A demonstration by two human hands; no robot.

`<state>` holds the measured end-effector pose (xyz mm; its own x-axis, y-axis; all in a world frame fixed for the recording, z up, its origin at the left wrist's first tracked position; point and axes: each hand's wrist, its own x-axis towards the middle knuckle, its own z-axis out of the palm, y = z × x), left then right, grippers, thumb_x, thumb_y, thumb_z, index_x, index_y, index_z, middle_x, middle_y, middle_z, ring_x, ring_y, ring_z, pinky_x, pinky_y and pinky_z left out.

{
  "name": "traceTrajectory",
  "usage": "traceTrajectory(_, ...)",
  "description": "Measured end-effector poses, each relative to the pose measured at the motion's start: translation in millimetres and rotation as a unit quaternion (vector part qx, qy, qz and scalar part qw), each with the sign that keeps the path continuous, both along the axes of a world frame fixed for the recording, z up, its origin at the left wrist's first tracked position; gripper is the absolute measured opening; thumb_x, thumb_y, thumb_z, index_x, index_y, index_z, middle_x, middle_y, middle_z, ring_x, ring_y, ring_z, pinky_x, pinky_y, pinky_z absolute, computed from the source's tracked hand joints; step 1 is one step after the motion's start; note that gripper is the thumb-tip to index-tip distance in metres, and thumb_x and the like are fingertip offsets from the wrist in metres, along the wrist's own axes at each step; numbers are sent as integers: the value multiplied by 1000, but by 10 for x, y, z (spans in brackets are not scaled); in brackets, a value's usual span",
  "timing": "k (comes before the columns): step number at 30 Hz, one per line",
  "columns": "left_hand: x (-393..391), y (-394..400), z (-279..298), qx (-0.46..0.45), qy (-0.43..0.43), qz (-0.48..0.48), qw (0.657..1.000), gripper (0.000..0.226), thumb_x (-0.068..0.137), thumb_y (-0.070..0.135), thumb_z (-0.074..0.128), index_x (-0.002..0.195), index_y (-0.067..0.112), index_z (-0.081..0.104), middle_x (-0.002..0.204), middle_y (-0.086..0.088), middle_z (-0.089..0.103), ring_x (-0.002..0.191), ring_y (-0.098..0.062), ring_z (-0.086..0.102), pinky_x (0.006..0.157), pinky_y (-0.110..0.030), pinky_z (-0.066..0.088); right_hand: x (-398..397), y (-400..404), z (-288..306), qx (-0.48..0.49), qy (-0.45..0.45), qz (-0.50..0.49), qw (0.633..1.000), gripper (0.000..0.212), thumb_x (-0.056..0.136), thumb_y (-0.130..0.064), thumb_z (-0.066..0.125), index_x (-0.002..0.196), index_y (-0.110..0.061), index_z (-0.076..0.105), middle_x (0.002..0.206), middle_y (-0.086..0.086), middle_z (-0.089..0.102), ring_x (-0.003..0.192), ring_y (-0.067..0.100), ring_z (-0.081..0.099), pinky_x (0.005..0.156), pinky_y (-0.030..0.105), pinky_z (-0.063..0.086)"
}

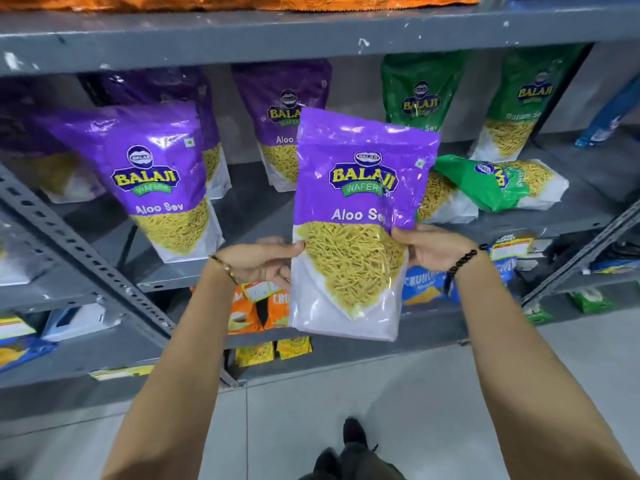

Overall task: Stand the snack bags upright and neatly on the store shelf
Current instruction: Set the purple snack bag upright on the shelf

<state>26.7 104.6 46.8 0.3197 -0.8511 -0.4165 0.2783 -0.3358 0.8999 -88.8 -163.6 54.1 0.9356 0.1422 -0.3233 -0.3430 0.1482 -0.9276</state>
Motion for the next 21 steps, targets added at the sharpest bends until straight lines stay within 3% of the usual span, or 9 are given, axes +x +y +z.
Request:
traceTrajectory(2, -82, 49, 77, -18, -2, -7, 1000, 77, 31, 56, 87, 90, 13, 63, 72, 3, 77, 62, -8, 71, 53, -20, 57, -72, 23, 89, 9, -16, 11, 1000, 60, 17, -49, 90, 69, -22, 77, 66, -9, 75, 59, 2, 69, 53, 19, 57)
traceTrajectory(5, -132, 90, 162, -43, -7, -40, 998, 60, 38, 56, 85, 84, 20, 76, 79, 4, 77, 71, -8, 73, 59, -21, 58, -120, 32, 157, 28, -37, 13, 999, 55, 15, -47, 91, 66, -30, 77, 65, -11, 75, 59, 1, 69, 54, 18, 57)
traceTrajectory(9, -127, 119, 186, -46, -14, -51, 998, 56, 44, 56, 83, 87, 21, 76, 83, 4, 78, 74, -9, 73, 62, -22, 59, -87, 14, 143, 23, -44, 34, 998, 57, 22, -47, 91, 73, -27, 77, 71, -10, 76, 63, 3, 70, 56, 19, 58)
traceTrajectory(14, 4, 80, 38, -24, -43, 8, 999, 71, 45, 54, 84, 104, 20, 60, 90, 6, 77, 81, -8, 72, 69, -23, 60, 60, -57, 14, -30, -44, 28, 998, 70, 35, -46, 88, 95, -17, 64, 75, -6, 77, 66, 7, 71, 56, 21, 58)
traceTrajectory(16, 72, 47, -43, -26, -62, 60, 996, 66, 49, 52, 82, 102, 20, 61, 90, 9, 76, 83, -6, 72, 71, -22, 60, 202, -74, -50, -59, -43, 4, 997, 51, 55, -35, 80, 100, -17, 62, 76, -9, 77, 68, 5, 71, 59, 20, 58)
traceTrajectory(18, 148, -20, -94, -44, -75, 121, 989, 44, 63, 40, 74, 100, 21, 60, 86, 13, 77, 81, -3, 71, 67, -17, 57, 402, -78, -115, -72, -57, -39, 995, 22, 77, -15, 65, 99, -18, 62, 76, -12, 76, 70, 2, 70, 65, 18, 58)
traceTrajectory(20, 271, -113, -115, -52, -103, 184, 976, 14, 87, 20, 54, 100, 23, 59, 81, 18, 76, 80, 1, 69, 66, -13, 54, 628, -60, -138, -86, -77, -78, 990, 16, 85, -7, 57, 93, -19, 64, 73, -15, 75, 71, 0, 69, 70, 19, 57)
traceTrajectory(21, 354, -157, -116, -51, -112, 213, 969, 19, 94, 12, 44, 100, 23, 58, 79, 20, 75, 78, 4, 69, 66, -11, 54, 742, -41, -139, -93, -88, -95, 987, 15, 86, -7, 55, 90, -20, 64, 70, -16, 75, 69, -2, 68, 70, 18, 56)
